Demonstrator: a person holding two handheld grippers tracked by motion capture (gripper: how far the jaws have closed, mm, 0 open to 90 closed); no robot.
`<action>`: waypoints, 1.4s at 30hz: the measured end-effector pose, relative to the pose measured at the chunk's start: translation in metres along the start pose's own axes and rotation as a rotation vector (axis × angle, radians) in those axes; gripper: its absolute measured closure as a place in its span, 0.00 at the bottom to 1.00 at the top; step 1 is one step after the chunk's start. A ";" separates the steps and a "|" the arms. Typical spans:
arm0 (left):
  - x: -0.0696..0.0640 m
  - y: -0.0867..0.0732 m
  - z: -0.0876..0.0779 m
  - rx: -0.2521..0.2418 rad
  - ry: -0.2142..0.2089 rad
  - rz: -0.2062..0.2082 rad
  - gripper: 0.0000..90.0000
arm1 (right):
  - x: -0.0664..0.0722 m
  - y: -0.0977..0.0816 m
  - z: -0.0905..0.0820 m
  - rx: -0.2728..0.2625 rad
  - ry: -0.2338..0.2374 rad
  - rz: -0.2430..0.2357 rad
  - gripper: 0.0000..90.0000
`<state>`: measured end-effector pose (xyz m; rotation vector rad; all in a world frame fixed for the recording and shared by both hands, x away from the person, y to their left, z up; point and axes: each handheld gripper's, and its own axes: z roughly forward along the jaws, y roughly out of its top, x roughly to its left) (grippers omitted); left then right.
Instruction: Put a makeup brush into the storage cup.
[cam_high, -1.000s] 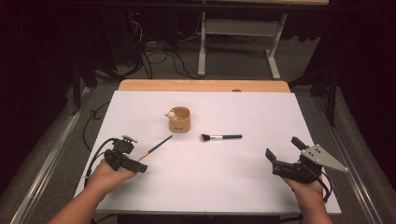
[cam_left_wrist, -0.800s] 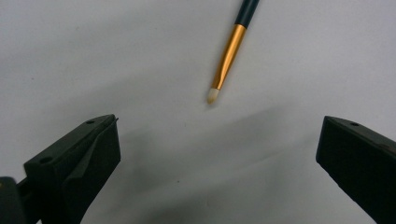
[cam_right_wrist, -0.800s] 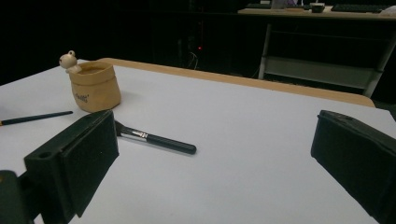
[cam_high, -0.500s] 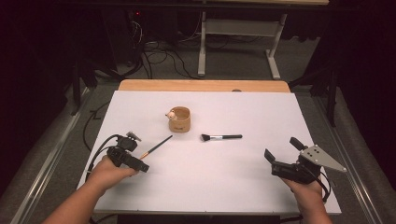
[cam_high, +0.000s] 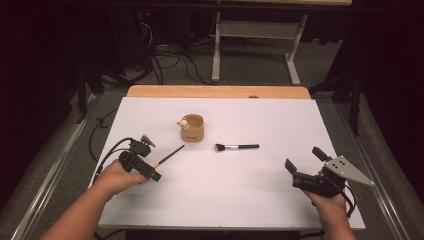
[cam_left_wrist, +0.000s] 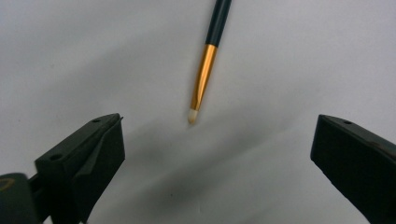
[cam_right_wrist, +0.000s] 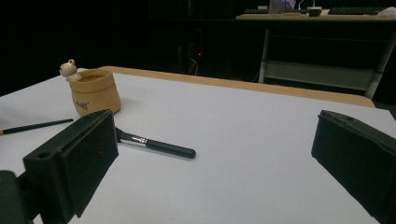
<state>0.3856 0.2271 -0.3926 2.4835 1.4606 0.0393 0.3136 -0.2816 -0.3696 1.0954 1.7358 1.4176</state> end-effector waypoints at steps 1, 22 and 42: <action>0.000 0.000 0.000 0.000 0.000 0.000 0.06 | 0.000 0.000 0.001 -0.001 0.004 0.001 0.02; 0.012 0.022 0.012 -0.011 -0.049 0.045 0.64 | 0.001 -0.002 0.003 0.004 0.007 -0.009 0.02; -0.001 0.036 0.018 0.021 0.031 0.135 0.78 | 0.000 -0.002 0.003 0.001 0.001 -0.004 0.02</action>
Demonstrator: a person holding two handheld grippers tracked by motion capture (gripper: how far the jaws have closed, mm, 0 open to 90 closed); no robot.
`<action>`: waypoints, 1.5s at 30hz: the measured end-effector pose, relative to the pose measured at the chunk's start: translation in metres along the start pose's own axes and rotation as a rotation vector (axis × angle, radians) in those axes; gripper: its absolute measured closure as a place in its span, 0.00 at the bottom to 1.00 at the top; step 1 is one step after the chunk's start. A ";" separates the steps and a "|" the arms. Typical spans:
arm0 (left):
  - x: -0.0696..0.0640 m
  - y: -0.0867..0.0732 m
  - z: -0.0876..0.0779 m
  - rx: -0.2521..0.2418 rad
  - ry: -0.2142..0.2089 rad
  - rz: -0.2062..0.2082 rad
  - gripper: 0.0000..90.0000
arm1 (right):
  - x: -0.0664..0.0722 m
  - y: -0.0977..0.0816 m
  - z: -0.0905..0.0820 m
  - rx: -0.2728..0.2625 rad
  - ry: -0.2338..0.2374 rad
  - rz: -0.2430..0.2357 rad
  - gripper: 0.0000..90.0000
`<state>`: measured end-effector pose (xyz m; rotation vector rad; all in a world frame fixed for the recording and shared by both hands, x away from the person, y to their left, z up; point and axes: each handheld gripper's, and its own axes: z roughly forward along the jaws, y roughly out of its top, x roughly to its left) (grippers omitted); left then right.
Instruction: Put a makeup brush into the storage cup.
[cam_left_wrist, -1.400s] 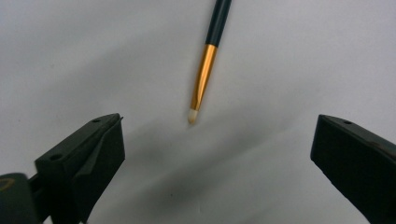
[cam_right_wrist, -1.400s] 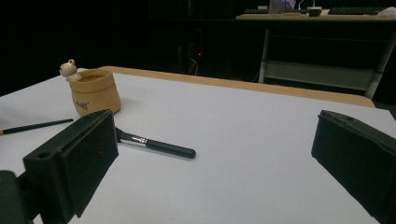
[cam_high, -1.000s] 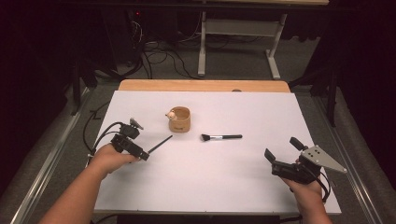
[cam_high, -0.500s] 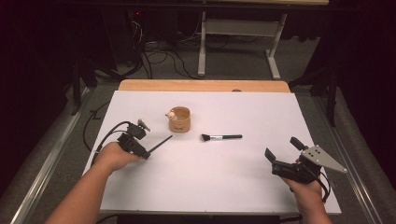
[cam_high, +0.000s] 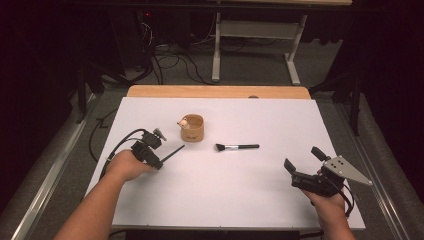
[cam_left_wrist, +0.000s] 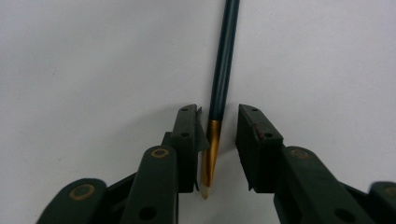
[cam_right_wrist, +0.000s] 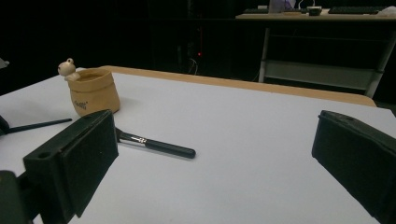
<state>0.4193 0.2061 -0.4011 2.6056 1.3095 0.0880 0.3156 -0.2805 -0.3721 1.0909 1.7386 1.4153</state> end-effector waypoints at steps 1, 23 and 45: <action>-0.002 0.001 0.000 0.003 0.009 0.004 0.79 | 0.000 0.000 0.000 0.000 -0.001 0.001 0.02; -0.002 0.004 0.001 0.020 -0.018 0.045 0.93 | 0.000 -0.002 0.002 -0.007 0.000 0.006 0.03; -0.001 -0.004 -0.017 -0.048 -0.042 0.052 0.93 | -0.001 -0.004 0.001 -0.012 0.002 0.013 0.03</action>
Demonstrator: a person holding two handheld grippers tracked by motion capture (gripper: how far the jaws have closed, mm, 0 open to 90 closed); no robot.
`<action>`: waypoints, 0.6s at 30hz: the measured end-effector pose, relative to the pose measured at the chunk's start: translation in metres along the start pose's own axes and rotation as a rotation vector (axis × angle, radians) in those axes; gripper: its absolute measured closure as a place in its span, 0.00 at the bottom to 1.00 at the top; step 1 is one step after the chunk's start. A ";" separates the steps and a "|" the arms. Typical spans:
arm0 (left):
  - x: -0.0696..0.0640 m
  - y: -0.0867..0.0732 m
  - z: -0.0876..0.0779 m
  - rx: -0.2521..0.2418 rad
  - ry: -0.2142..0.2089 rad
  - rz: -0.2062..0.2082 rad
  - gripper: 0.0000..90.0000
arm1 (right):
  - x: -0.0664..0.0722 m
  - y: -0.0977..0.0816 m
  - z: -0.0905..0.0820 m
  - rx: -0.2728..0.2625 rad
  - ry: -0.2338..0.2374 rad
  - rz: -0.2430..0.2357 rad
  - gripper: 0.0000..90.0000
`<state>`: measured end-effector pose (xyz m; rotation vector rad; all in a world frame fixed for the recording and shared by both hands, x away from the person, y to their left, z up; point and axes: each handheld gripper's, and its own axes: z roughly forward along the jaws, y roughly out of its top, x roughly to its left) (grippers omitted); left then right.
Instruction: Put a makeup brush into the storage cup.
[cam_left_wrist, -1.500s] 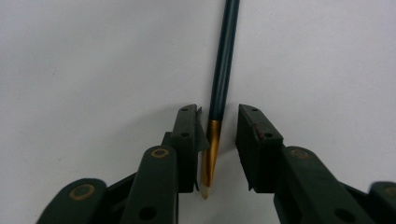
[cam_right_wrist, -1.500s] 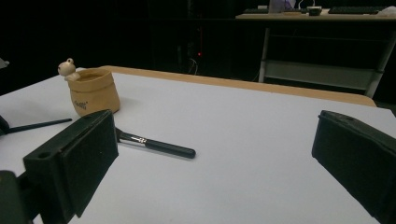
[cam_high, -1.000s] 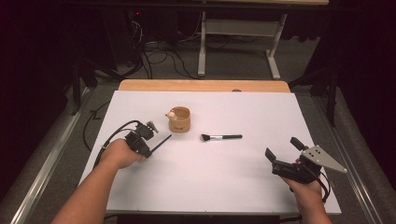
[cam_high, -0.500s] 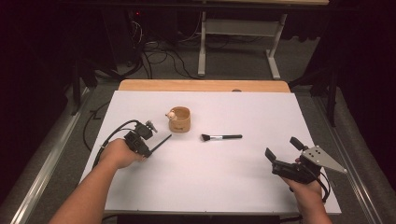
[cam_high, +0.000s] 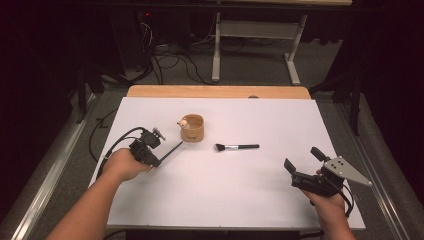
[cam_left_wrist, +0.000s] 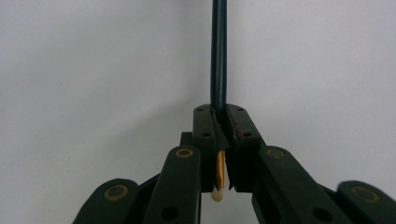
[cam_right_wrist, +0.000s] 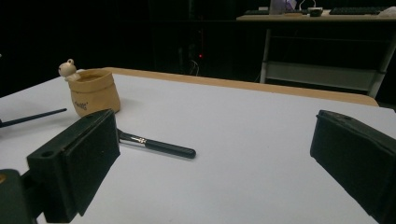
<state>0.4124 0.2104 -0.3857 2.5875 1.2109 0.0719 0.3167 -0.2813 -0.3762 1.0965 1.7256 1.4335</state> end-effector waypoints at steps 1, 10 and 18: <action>-0.001 -0.001 -0.002 -0.005 -0.001 0.000 0.93 | 0.000 0.000 0.000 0.000 0.002 -0.010 0.03; -0.009 -0.005 -0.013 -0.029 -0.019 0.040 0.93 | 0.000 -0.001 0.001 0.007 0.000 -0.019 0.03; -0.027 0.001 -0.016 -0.031 -0.031 0.089 0.93 | 0.000 -0.002 0.002 0.015 0.001 -0.013 0.03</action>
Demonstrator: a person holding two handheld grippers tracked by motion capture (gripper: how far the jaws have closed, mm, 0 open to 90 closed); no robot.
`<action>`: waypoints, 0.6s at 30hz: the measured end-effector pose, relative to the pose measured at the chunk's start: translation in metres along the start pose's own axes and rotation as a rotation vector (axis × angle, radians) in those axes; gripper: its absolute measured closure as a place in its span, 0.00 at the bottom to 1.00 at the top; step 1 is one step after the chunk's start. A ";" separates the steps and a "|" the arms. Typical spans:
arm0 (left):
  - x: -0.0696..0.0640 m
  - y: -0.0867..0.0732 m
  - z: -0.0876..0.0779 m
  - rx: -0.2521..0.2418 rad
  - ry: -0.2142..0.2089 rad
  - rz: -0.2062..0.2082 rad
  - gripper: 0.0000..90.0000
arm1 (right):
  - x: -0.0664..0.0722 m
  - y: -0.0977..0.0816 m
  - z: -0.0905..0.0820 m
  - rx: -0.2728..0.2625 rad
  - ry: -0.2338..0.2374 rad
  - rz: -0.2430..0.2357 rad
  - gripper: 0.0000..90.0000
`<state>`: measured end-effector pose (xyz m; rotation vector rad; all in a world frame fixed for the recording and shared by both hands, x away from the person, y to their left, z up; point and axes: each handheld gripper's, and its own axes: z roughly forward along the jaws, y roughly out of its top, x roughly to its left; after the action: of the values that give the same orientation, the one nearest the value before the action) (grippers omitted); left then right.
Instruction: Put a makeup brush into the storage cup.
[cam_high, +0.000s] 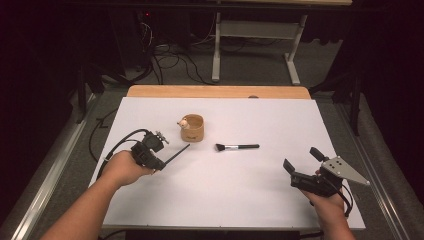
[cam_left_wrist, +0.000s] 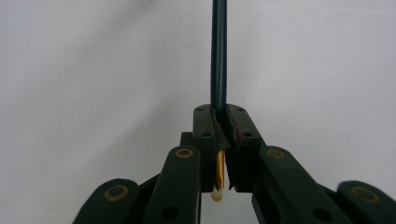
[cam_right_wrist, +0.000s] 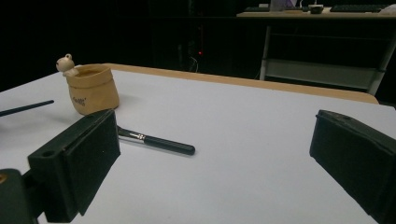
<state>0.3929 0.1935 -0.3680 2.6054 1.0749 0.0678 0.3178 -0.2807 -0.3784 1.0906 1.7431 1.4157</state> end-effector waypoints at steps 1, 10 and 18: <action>-0.001 0.001 -0.001 0.008 0.002 0.011 0.93 | 0.000 0.000 0.000 -0.001 0.000 0.000 0.03; -0.005 0.011 -0.013 -0.001 -0.002 0.031 0.93 | -0.001 -0.001 0.000 -0.007 -0.004 -0.001 0.04; -0.007 0.016 -0.029 0.016 0.004 0.059 0.93 | 0.000 -0.001 0.000 -0.003 -0.003 -0.002 0.05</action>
<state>0.3941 0.1865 -0.3353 2.6518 1.0044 0.0782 0.3180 -0.2811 -0.3797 1.0883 1.7386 1.4139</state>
